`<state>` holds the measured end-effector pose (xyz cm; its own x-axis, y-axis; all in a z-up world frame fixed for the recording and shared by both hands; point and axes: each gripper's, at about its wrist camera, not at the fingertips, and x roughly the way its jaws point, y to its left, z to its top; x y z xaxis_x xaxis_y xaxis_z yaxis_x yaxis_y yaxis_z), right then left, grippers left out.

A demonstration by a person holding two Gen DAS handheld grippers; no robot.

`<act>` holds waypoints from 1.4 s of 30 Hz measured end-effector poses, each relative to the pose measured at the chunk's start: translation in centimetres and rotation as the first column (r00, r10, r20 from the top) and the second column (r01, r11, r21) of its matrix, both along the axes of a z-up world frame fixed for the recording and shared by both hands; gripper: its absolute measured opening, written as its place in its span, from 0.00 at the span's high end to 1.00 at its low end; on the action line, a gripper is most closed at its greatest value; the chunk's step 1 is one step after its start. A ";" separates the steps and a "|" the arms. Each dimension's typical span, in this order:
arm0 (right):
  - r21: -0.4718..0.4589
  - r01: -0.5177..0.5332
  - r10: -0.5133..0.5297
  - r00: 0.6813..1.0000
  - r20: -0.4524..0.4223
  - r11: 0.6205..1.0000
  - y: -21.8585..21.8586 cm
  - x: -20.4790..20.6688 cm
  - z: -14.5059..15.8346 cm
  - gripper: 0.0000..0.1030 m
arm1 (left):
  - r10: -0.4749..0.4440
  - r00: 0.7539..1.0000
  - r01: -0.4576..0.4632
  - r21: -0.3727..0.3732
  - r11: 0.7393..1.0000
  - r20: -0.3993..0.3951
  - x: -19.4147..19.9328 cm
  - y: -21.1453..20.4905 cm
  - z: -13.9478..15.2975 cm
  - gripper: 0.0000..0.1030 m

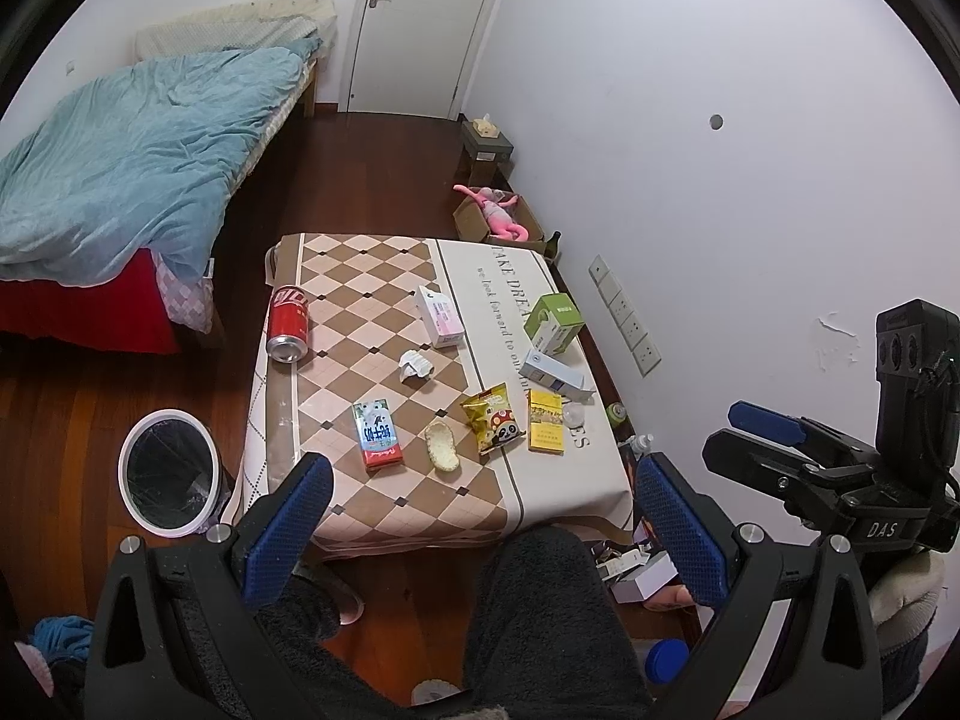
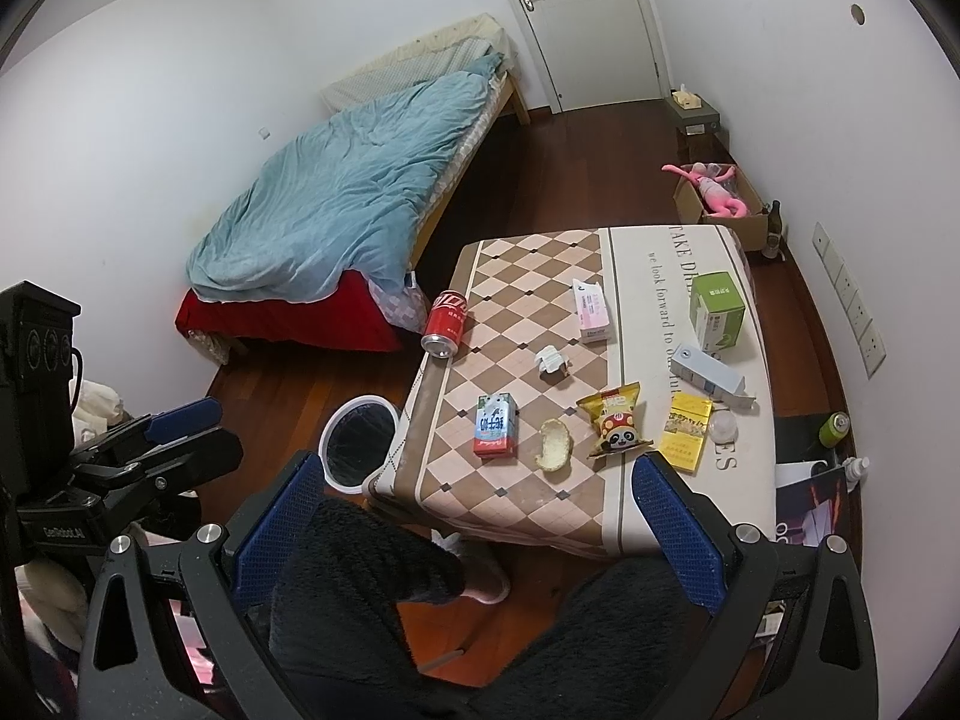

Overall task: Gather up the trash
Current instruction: 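Grasp the milk carton with the left tool while the right tool grasps the yellow cigarette pack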

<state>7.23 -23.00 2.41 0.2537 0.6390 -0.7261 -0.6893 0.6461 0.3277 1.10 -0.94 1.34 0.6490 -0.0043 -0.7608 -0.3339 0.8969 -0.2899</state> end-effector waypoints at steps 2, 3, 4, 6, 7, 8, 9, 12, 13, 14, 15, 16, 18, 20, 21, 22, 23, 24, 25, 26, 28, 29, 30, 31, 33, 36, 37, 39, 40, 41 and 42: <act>-0.001 0.000 0.000 1.000 0.002 1.000 0.0 0.0 -0.1 0.00 | 0.001 1.000 -0.001 0.000 1.000 -0.004 0.1 0.1 -0.2 0.00; 0.001 0.000 0.000 1.000 0.000 1.000 0.0 0.0 -0.1 0.00 | 0.006 1.000 -0.005 0.006 1.000 -0.010 0.2 0.1 -0.4 0.00; 0.002 0.000 0.000 1.000 -0.002 1.000 0.0 0.0 0.0 0.00 | 0.017 1.000 -0.017 0.020 1.000 -0.018 0.4 0.2 -0.6 0.00; -0.004 0.026 -0.026 1.000 -0.001 1.000 -0.1 0.1 -0.1 0.00 | 0.064 0.997 -0.061 0.078 0.995 -0.039 1.1 0.6 -1.5 0.00; -0.008 0.044 -0.044 0.999 0.000 0.999 0.0 0.3 -0.3 0.00 | 0.102 0.993 -0.094 0.125 0.988 -0.059 1.7 1.0 -2.3 0.00; -0.011 0.064 -0.064 0.998 0.000 0.998 -0.1 0.6 -0.6 0.00 | 0.141 0.987 -0.125 0.172 0.977 -0.083 2.5 1.4 -3.4 0.00; -0.018 0.090 -0.090 0.996 -0.003 0.996 -0.1 1.0 -1.1 0.00 | 0.168 0.981 -0.145 0.202 0.969 -0.102 3.1 1.9 -4.3 0.00; -0.041 0.177 -0.178 0.983 -0.033 0.983 0.3 3.1 -4.4 0.00 | 0.228 0.953 -0.183 0.223 0.957 -0.199 5.8 4.0 -9.3 0.00; -0.053 0.210 -0.213 0.976 -0.045 0.976 0.3 4.1 -5.8 0.00 | 0.238 0.943 -0.188 0.214 0.958 -0.235 6.7 4.6 -11.2 0.00; -0.069 0.247 -0.251 0.966 -0.056 0.967 0.3 5.2 -7.3 0.00 | 0.247 0.933 -0.193 0.214 0.957 -0.262 7.3 4.9 -12.7 0.00; -0.082 0.274 -0.280 0.958 -0.069 0.958 0.5 6.4 -8.8 0.00 | 0.254 0.917 -0.195 0.210 0.958 -0.306 8.3 5.6 -14.9 0.00; -0.101 0.290 -0.298 0.951 -0.086 0.952 0.8 7.6 -10.4 0.05 | 0.259 0.903 -0.197 0.206 0.958 -0.342 9.1 6.1 -16.8 0.00; -0.152 0.300 -0.321 0.937 -0.135 0.942 1.8 10.1 -14.0 0.16 | 0.270 0.872 -0.201 0.204 0.958 -0.409 10.5 7.1 -20.1 0.00; -0.225 0.317 -0.356 0.922 -0.156 0.921 2.5 12.2 -17.5 0.16 | 0.269 0.846 -0.207 0.182 0.961 -0.459 11.6 7.7 -22.7 0.00; -0.251 0.333 -0.380 0.910 -0.168 0.909 2.8 13.4 -19.4 0.16 | 0.265 0.835 -0.214 0.159 0.964 -0.483 12.3 8.2 -24.3 0.00; -0.268 0.347 -0.399 0.901 -0.173 0.899 2.7 14.5 -20.7 0.16 | 0.260 0.828 -0.216 0.144 0.966 -0.497 12.8 8.5 -24.9 0.00; -0.299 0.364 -0.426 0.888 -0.176 0.882 2.7 15.8 -22.5 0.16 | 0.250 0.821 -0.219 0.120 0.968 -0.514 13.5 8.6 -26.1 0.00; -0.313 0.372 -0.440 0.879 -0.184 0.874 2.7 16.7 -23.7 0.16 | 0.236 0.812 -0.220 0.095 0.971 -0.533 14.4 8.8 -27.5 0.00; -0.325 0.380 -0.454 0.869 -0.195 0.866 2.7 17.5 -24.9 0.16 | 0.221 0.809 -0.220 0.069 0.973 -0.544 14.9 9.0 -28.4 0.01; -0.341 0.385 -0.468 0.859 -0.207 0.858 2.8 18.4 -26.1 0.16 | 0.210 0.804 -0.221 0.049 0.974 -0.556 15.6 9.2 -29.4 0.02; -0.375 0.390 -0.490 0.843 -0.221 0.841 3.1 20.1 -28.6 0.16 | 0.189 0.795 -0.215 0.024 0.976 -0.577 16.8 9.2 -31.2 0.08; -0.382 0.390 -0.494 0.839 -0.227 0.838 3.3 20.6 -29.2 0.16 | 0.186 0.791 -0.212 0.024 0.977 -0.583 17.1 9.2 -31.7 0.09; -0.394 0.389 -0.499 0.835 -0.231 0.833 3.6 21.1 -30.0 0.16 | 0.180 0.786 -0.208 0.022 0.978 -0.592 17.5 9.1 -32.3 0.10; -0.396 0.389 -0.501 0.833 -0.236 0.832 3.8 21.6 -30.6 0.17 | 0.177 0.785 -0.205 0.020 0.979 -0.594 17.9 9.0 -32.7 0.10; -0.404 0.383 -0.497 0.836 -0.231 0.831 4.3 22.3 -31.6 0.21 | 0.175 0.778 -0.193 0.035 0.981 -0.603 18.4 8.7 -33.3 0.24; -0.431 0.361 -0.486 0.844 -0.226 0.827 5.4 22.7 -32.8 0.41 | 0.180 0.774 -0.189 0.050 0.981 -0.607 18.9 8.3 -33.6 0.41; -0.445 0.352 -0.482 0.847 -0.224 0.824 5.6 22.7 -33.3 0.45 | 0.187 0.780 -0.189 0.059 0.980 -0.597 19.0 8.1 -33.3 0.50; -0.443 0.349 -0.474 0.854 -0.212 0.826 5.7 22.6 -33.5 0.45 | 0.176 0.786 -0.181 0.052 0.982 -0.593 19.0 7.7 -32.9 0.54; -0.440 0.347 -0.471 0.856 -0.212 0.828 5.5 22.5 -33.4 0.46 | 0.180 0.785 -0.179 0.061 0.982 -0.592 18.9 7.5 -32.6 0.54; -0.440 0.343 -0.469 0.856 -0.218 0.830 5.2 22.3 -33.4 0.46 | 0.179 0.788 -0.173 0.067 0.983 -0.589 18.6 7.1 -32.3 0.54; -0.435 0.336 -0.467 0.852 -0.238 0.835 4.8 22.0 -33.5 0.46 | 0.172 0.789 -0.164 0.067 0.984 -0.590 18.3 6.6 -32.1 0.54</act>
<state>29.25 -18.22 -31.08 0.1394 0.2040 -0.9690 -0.2381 0.9567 0.1671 19.42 5.66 -30.77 0.0622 0.0734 -0.9954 -0.5825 0.8125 0.0235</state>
